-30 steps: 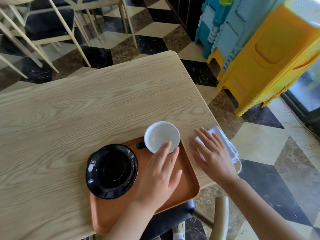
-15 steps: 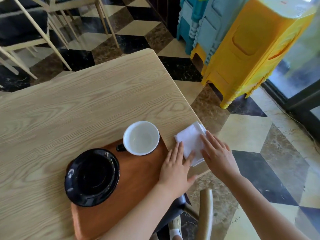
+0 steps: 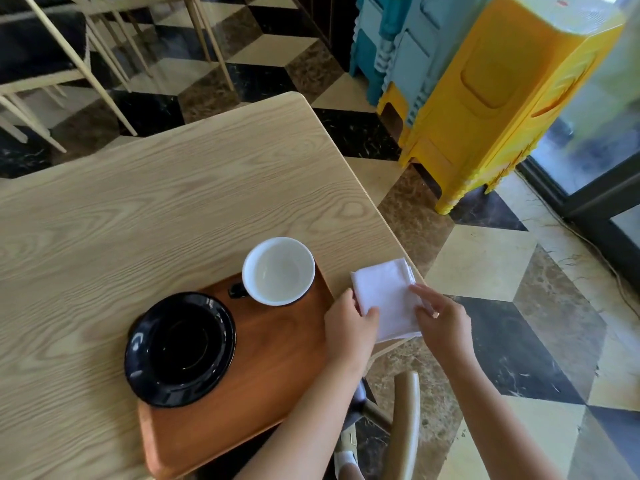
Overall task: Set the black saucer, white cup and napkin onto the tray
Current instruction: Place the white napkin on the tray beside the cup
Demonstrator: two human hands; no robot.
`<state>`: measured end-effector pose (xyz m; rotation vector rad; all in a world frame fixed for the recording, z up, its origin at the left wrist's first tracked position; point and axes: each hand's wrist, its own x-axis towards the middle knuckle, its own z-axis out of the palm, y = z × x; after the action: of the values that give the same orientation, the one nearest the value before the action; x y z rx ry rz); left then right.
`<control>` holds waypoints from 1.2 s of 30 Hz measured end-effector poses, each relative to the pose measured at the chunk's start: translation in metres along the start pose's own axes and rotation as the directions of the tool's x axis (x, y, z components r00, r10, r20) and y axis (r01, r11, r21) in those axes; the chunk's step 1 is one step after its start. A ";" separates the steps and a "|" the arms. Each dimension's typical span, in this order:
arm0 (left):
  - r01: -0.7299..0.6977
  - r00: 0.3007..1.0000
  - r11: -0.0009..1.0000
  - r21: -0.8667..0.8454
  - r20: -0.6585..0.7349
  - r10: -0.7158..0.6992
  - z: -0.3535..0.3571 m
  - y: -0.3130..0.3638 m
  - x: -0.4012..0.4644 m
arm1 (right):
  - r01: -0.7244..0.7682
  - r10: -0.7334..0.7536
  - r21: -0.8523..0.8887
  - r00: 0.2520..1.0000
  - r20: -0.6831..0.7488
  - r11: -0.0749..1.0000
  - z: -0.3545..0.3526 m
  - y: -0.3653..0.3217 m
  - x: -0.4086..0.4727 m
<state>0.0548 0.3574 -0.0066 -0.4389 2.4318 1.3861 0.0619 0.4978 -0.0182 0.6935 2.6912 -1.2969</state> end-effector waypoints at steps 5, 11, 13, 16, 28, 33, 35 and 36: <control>0.047 0.999 0.992 -0.115 -0.010 -0.049 -0.012 -0.003 -0.004 | -0.034 0.031 0.111 0.999 0.031 0.993 0.000 -0.001 -0.010; 0.138 0.988 0.900 -0.414 0.125 -0.094 -0.049 -0.016 -0.029 | -0.094 0.056 0.365 0.992 0.112 0.926 0.002 -0.013 -0.039; 0.207 0.976 0.828 -0.521 0.169 -0.138 -0.064 -0.028 -0.039 | -0.091 0.029 0.413 0.987 0.155 0.906 0.006 -0.019 -0.050; 0.219 0.976 0.799 -0.561 0.135 -0.173 -0.085 -0.051 -0.051 | -0.038 -0.049 0.367 0.973 0.224 0.929 0.020 -0.027 -0.066; 0.050 0.991 0.989 -0.138 -0.115 -0.066 -0.098 -0.103 -0.065 | 0.540 -0.460 -0.203 0.822 0.336 0.817 0.070 -0.019 -0.087; -0.294 0.917 0.851 0.436 -0.121 0.379 -0.087 -0.121 -0.075 | 0.697 -0.624 -0.412 0.714 0.318 0.587 0.071 -0.001 -0.087; -0.366 0.902 0.726 0.582 0.029 0.432 -0.076 -0.129 -0.075 | 0.739 -0.629 -0.457 0.667 0.399 0.494 0.072 0.004 -0.087; -0.367 0.905 0.680 0.635 0.077 0.417 -0.072 -0.132 -0.075 | 0.754 -0.619 -0.469 0.651 0.440 0.459 0.072 0.006 -0.087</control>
<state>0.1681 0.2394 -0.0429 0.2288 2.9668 0.5556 0.1337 0.4145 -0.0466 -0.6785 2.9959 -0.3426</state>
